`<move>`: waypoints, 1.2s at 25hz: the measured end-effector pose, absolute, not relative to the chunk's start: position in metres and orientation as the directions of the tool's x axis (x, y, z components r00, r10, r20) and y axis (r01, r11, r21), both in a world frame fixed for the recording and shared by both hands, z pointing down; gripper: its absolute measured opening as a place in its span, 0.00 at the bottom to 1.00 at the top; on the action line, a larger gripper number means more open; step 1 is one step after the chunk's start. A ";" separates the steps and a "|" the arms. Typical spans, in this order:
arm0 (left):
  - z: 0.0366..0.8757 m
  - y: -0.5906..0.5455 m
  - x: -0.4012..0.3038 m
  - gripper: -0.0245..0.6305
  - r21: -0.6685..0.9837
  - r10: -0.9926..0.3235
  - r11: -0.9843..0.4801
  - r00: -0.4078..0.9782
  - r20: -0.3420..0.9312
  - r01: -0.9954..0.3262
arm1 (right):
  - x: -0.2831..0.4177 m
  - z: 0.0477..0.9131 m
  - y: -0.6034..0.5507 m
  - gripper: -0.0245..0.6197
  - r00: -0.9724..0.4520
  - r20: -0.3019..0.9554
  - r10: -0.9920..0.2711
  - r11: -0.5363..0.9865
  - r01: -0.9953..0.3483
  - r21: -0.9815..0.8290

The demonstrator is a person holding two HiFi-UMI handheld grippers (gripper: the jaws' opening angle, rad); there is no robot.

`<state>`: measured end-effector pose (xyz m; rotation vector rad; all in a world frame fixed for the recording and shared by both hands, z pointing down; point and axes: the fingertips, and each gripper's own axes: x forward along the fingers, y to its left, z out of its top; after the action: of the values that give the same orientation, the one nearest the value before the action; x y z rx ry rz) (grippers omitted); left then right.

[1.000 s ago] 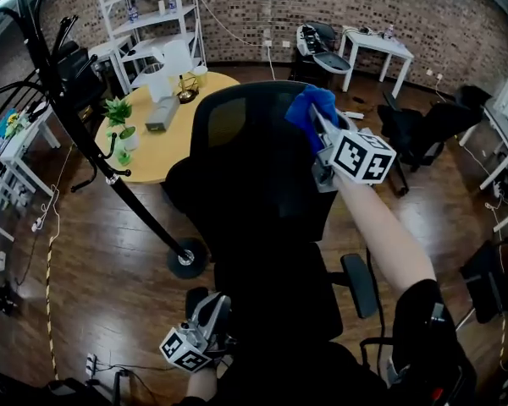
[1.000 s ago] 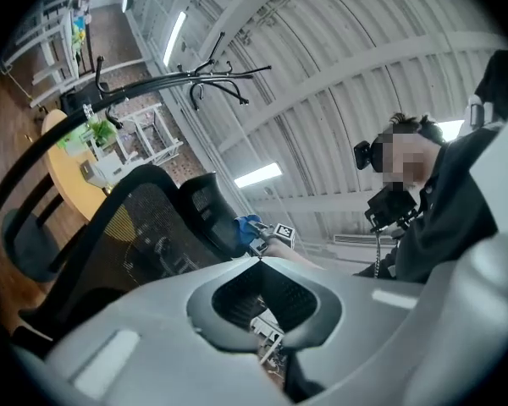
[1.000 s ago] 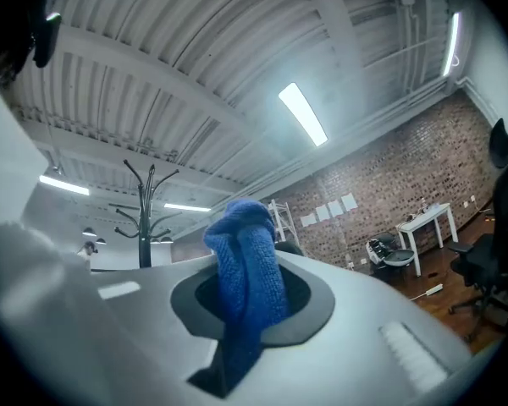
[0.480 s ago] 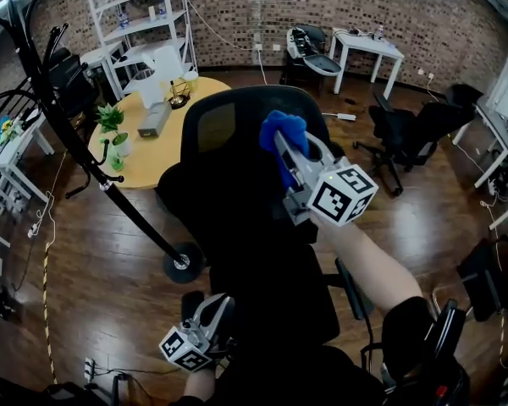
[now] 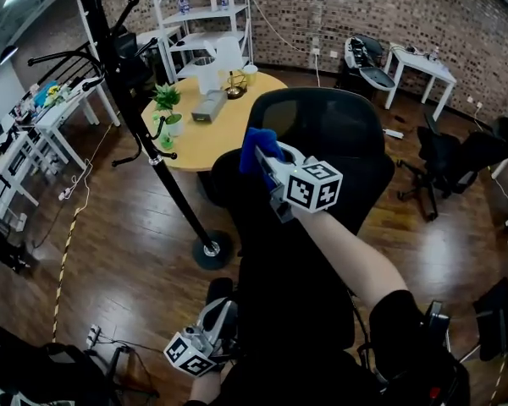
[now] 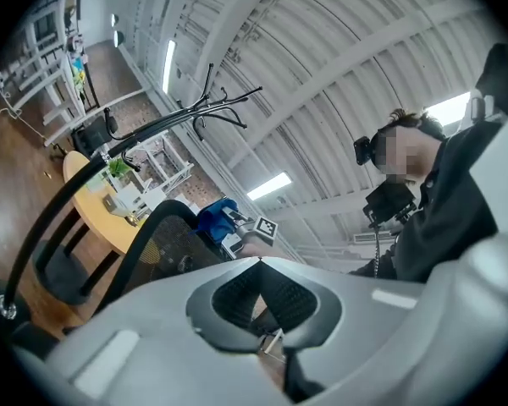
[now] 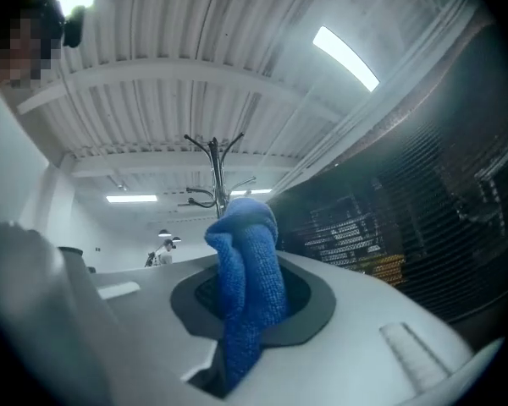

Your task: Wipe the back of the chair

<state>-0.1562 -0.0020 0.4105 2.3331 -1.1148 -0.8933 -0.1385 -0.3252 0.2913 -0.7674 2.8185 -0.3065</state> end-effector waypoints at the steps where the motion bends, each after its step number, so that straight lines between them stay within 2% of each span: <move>1: 0.410 -0.001 -0.157 0.02 0.592 -0.797 -0.599 0.473 -0.376 -0.539 | -0.136 0.291 -0.327 0.09 -0.840 -0.142 -0.524 0.843 -0.486 -0.232; 5: 0.408 -0.007 -0.150 0.02 0.582 -0.773 -0.627 0.508 -0.380 -0.518 | -0.093 0.295 -0.345 0.09 -0.779 -0.144 -0.610 0.788 -0.576 -0.217; 10: 0.419 -0.021 -0.124 0.02 0.584 -0.722 -0.670 0.585 -0.369 -0.458 | 0.035 0.312 -0.375 0.09 -0.631 -0.136 -0.763 0.644 -0.730 -0.230; 14: 0.421 -0.032 -0.096 0.02 0.591 -0.667 -0.704 0.652 -0.360 -0.394 | 0.114 0.324 -0.365 0.09 -0.576 -0.196 -0.794 0.608 -0.741 -0.287; 18: 0.417 -0.038 -0.069 0.02 0.584 -0.618 -0.734 0.697 -0.363 -0.347 | 0.144 0.337 -0.358 0.09 -0.548 -0.153 -0.822 0.568 -0.776 -0.273; 23: 0.420 -0.035 -0.057 0.02 0.594 -0.615 -0.728 0.709 -0.344 -0.344 | 0.110 0.338 -0.336 0.09 -0.628 -0.146 -0.764 0.644 -0.730 -0.229; 30: 0.421 -0.021 -0.100 0.02 0.603 -0.715 -0.661 0.618 -0.328 -0.446 | -0.074 0.387 -0.300 0.09 -0.880 -0.023 -0.475 0.875 -0.470 -0.116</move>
<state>-0.1002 -0.0210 0.4206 2.3739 -0.9167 -0.7702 -0.0742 -0.3002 0.3869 -0.7543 2.9931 -0.1650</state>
